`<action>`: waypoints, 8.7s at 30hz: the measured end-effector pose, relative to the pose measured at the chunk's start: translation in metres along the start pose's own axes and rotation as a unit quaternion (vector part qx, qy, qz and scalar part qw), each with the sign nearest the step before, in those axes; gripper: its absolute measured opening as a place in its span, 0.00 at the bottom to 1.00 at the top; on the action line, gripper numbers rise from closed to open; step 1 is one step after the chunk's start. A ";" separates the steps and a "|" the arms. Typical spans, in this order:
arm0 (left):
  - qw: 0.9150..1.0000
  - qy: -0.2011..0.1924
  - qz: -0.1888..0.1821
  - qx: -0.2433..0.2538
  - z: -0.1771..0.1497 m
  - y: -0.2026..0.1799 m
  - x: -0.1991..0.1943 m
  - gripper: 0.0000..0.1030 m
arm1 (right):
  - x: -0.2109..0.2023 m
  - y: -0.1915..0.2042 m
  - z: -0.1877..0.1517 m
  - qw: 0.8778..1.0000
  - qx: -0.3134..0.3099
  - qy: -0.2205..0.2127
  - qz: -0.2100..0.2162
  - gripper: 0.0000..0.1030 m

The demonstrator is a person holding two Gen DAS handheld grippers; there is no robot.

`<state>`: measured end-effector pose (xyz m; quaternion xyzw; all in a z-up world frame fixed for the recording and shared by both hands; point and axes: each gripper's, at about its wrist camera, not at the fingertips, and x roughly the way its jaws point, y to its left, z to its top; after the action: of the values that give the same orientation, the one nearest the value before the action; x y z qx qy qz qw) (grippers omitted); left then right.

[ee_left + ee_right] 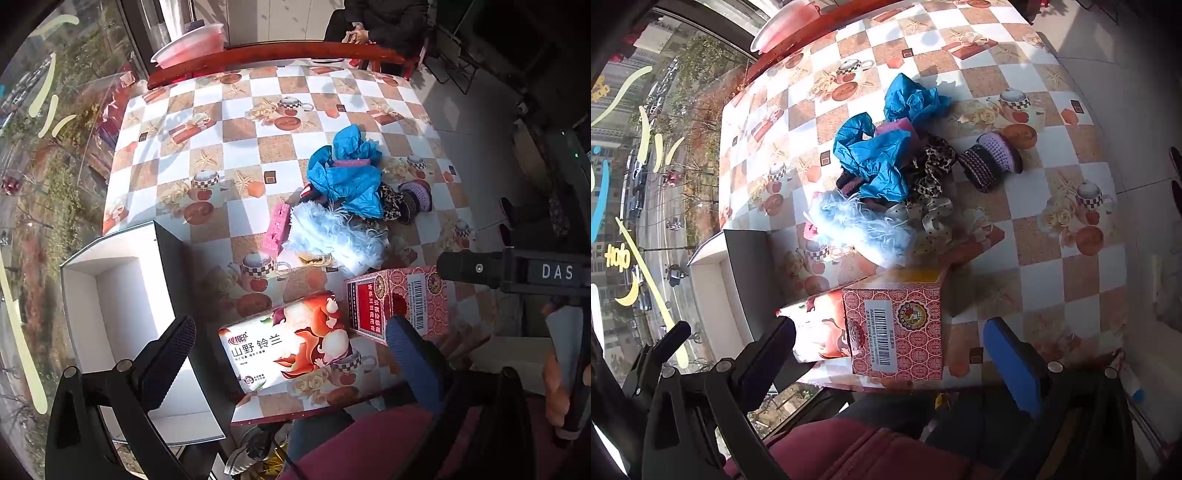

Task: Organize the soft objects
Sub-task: 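Move both tools toward the pile of soft items on the table, then grasp the pink foam sponge with the left tool while the right tool grasps the striped knitted hat, then carry the sponge in the left tool while the right tool carries the hat to the white box, then open the left tool to drop the sponge while the right tool drops the hat into the box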

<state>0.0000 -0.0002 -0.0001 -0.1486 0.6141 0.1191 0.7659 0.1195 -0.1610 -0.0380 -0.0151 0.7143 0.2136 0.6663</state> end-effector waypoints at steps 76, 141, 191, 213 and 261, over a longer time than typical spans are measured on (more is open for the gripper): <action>0.989 0.101 0.088 0.065 0.115 0.038 0.239 1.00 | 0.057 -0.135 0.092 0.992 0.108 0.015 -0.065 1.00; 0.974 -0.068 -0.039 0.214 0.059 -0.224 0.032 0.50 | -0.048 -0.173 0.012 0.992 0.012 -0.112 -0.058 0.39; 0.991 -0.066 0.109 0.043 -0.122 0.084 -0.015 0.50 | 0.047 0.128 -0.135 0.915 -0.404 0.019 -0.007 0.39; 0.984 -0.059 0.124 -0.112 -0.158 0.168 -0.004 0.50 | 0.076 0.249 -0.120 0.926 -0.376 0.034 0.018 0.39; 0.986 -0.040 0.095 -0.131 -0.152 0.191 0.020 0.50 | 0.096 0.266 -0.120 0.917 -0.396 0.055 -0.014 0.39</action>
<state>-0.2025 0.1199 -0.0653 -0.1833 0.5736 0.2766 0.7489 -0.0855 0.0665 -0.0515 -0.2991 0.6069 0.4683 0.5682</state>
